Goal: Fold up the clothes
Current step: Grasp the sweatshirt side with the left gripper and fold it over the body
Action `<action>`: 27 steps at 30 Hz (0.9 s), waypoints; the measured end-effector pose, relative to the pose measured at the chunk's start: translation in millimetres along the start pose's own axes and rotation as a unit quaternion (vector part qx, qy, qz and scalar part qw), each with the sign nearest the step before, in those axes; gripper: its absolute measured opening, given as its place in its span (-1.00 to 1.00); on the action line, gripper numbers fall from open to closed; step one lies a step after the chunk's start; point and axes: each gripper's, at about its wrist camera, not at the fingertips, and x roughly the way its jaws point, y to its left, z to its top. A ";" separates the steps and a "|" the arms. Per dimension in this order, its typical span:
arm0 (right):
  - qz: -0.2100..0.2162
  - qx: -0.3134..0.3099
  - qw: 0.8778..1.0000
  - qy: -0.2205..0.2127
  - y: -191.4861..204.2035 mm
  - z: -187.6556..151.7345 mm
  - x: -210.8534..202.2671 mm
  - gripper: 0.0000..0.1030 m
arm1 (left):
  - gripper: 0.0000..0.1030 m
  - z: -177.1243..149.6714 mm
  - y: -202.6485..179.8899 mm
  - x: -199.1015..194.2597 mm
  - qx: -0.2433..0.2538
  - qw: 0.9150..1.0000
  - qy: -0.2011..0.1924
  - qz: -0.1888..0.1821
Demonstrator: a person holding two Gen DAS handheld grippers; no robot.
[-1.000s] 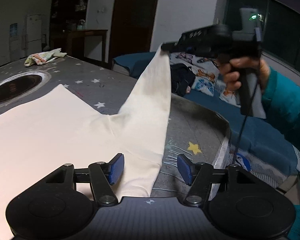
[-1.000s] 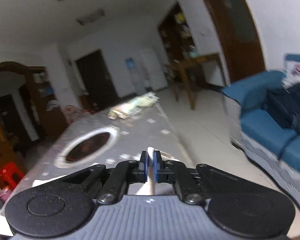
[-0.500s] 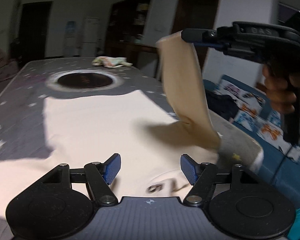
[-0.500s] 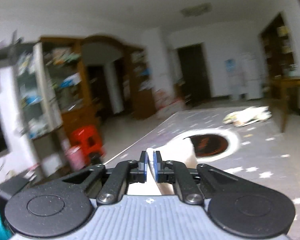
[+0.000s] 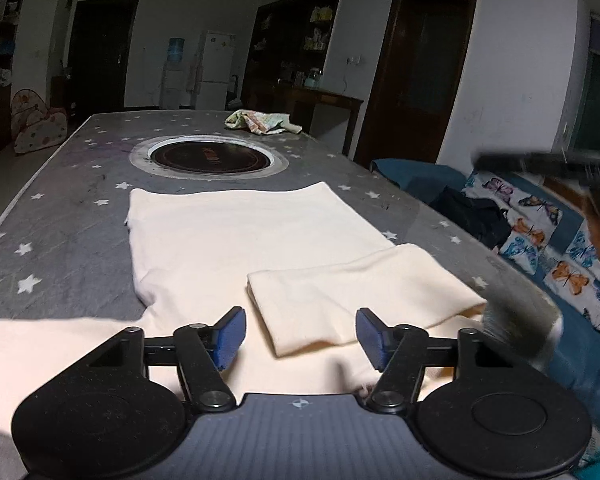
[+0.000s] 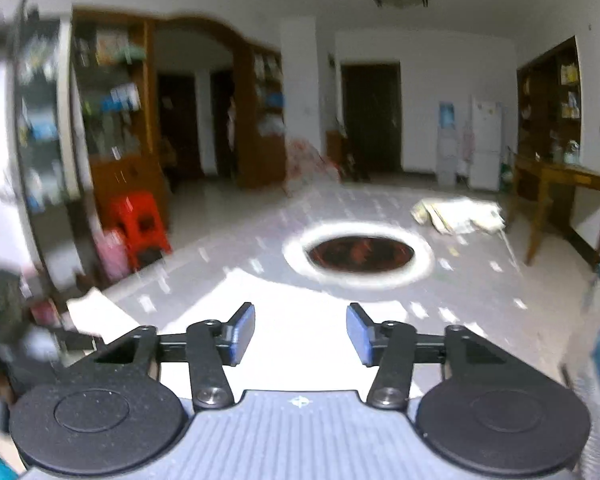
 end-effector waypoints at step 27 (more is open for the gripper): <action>-0.067 -0.020 0.992 0.105 15.8 -99.8 11.7 0.60 | -0.86 82.7 -50.5 -17.2 0.045 0.995 -0.082 -0.030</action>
